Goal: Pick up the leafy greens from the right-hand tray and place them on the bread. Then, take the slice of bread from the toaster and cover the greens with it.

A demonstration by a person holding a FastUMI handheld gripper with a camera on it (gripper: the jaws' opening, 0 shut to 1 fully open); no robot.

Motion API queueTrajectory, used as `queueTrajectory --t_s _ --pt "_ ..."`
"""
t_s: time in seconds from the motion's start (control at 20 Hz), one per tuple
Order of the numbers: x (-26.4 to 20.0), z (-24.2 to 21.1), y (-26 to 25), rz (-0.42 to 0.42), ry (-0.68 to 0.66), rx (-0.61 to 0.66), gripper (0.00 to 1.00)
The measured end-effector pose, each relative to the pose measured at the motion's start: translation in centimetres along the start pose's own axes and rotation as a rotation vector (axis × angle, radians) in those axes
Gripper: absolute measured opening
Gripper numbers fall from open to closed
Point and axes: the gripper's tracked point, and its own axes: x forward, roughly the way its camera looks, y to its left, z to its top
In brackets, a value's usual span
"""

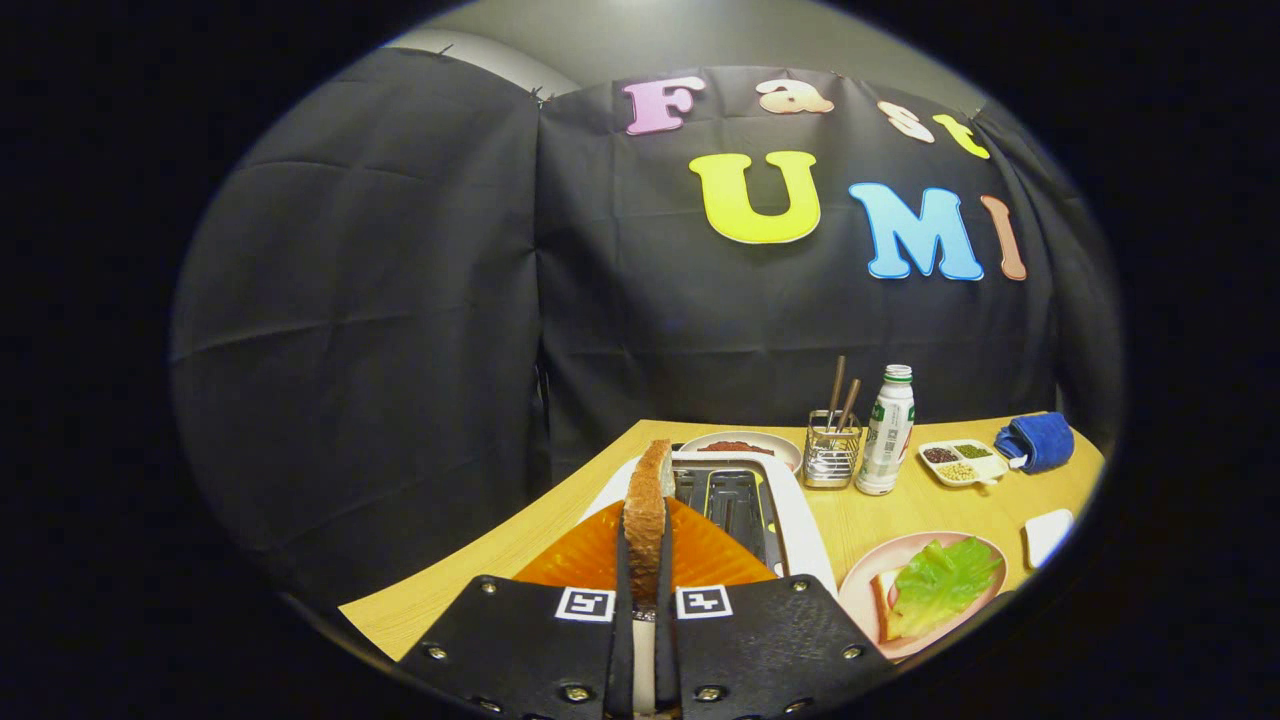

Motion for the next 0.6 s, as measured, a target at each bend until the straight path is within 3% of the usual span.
queueTrajectory --t_s 0.6 --pt "-3.1 7.4 -0.8 0.076 -0.127 0.067 0.08"
